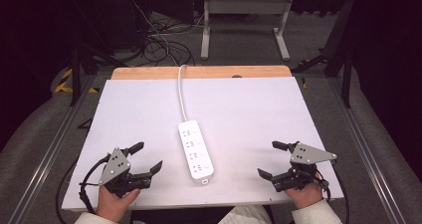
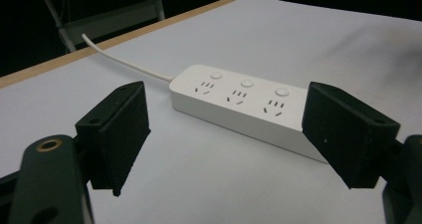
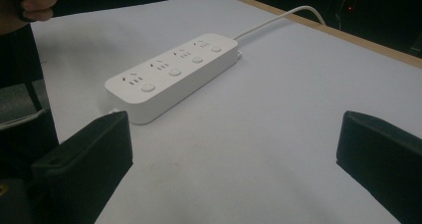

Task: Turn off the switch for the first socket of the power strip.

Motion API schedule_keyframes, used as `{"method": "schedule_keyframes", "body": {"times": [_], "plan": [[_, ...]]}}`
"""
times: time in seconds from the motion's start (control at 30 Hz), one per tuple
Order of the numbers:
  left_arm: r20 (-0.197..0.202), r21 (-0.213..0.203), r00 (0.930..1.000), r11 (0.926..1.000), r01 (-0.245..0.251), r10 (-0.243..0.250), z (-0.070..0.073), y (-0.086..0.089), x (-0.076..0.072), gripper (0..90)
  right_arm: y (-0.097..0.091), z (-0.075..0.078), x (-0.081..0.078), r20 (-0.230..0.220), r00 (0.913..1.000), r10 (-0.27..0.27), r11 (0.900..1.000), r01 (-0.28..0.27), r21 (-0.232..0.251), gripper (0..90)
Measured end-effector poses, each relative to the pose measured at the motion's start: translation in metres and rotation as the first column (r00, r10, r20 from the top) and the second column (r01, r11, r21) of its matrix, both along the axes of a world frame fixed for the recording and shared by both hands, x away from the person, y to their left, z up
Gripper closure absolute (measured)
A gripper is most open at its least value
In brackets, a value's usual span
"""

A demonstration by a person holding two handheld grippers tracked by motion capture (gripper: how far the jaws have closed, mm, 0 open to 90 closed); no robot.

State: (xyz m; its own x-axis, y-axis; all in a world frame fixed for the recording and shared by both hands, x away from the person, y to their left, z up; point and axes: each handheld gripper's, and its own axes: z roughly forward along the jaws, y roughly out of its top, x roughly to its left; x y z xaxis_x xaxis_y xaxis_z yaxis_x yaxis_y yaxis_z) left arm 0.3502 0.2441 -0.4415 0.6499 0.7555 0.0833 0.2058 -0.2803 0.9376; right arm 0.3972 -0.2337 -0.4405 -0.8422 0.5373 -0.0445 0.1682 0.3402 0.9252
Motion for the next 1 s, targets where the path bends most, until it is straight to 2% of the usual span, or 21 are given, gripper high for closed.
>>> {"method": "schedule_keyframes", "body": {"times": [0.17,0.23,0.3,0.37,0.43,0.5,0.6,0.63,0.7,0.73,0.83,0.93,1.0], "plan": [[-0.008,0.004,0.9998,0.9999,0.015,-0.015,0.001,-0.001,0.000,21.2,0.000,0.000,-0.001,0.001,1.0000,0.001,1.0000,-0.001,-0.001,1.4],[0.005,0.030,0.9999,0.9994,0.015,-0.015,0.003,-0.003,-0.001,21.2,0.001,0.000,-0.001,0.002,1.0000,0.003,1.0000,-0.003,-0.002,1.5],[0.009,0.038,0.9999,0.9992,0.012,-0.012,0.003,-0.004,-0.002,22.2,0.001,0.000,0.000,0.001,1.0000,0.002,1.0000,-0.002,-0.002,1.4],[0.018,0.069,0.9998,0.9976,0.004,-0.005,0.004,-0.006,-0.001,22.6,0.001,0.000,-0.001,0.003,1.0000,0.003,1.0000,-0.003,-0.001,1.4],[0.015,0.070,0.9999,0.9975,0.008,-0.009,0.004,-0.007,-0.001,23.9,0.002,0.000,-0.001,0.002,1.0000,0.001,1.0000,-0.001,-0.002,1.5],[-0.006,0.062,0.9999,0.9980,0.015,-0.015,0.006,-0.007,0.000,24.1,0.002,0.000,-0.001,0.001,1.0000,0.002,1.0000,-0.002,-0.006,1.4],[-0.044,0.031,0.9986,0.9990,0.032,-0.030,0.010,-0.007,0.001,24.6,0.003,-0.001,-0.001,-0.002,1.0000,0.006,1.0000,-0.006,-0.004,1.5],[-0.044,0.031,0.9986,0.9990,0.032,-0.030,0.010,-0.007,0.001,26.4,0.003,-0.001,0.000,-0.002,1.0000,0.007,1.0000,-0.007,-0.004,1.5],[-0.054,-0.001,0.9968,0.9983,0.059,-0.059,0.012,-0.007,0.002,28.2,0.003,-0.001,0.000,-0.001,1.0000,0.009,1.0000,-0.009,-0.004,1.5],[-0.056,-0.004,0.9963,0.9979,0.065,-0.065,0.012,-0.007,0.002,28.2,0.003,-0.001,0.000,-0.002,0.9999,0.012,0.9999,-0.012,-0.004,1.5],[-0.053,0.002,0.9964,0.9978,0.067,-0.067,0.014,-0.009,0.002,28.2,0.004,-0.002,0.001,-0.006,0.9998,0.019,0.9998,-0.019,-0.008,1.4],[-0.037,0.034,0.9971,0.9971,0.068,-0.066,0.019,-0.013,0.004,28.2,0.005,-0.002,0.001,-0.010,0.9998,0.020,0.9998,-0.020,-0.009,1.5],[-0.048,0.036,0.9968,0.9972,0.065,-0.063,0.021,-0.016,0.007,29.7,0.006,-0.002,0.001,-0.010,0.9997,0.022,0.9997,-0.022,-0.011,1.4]]}}
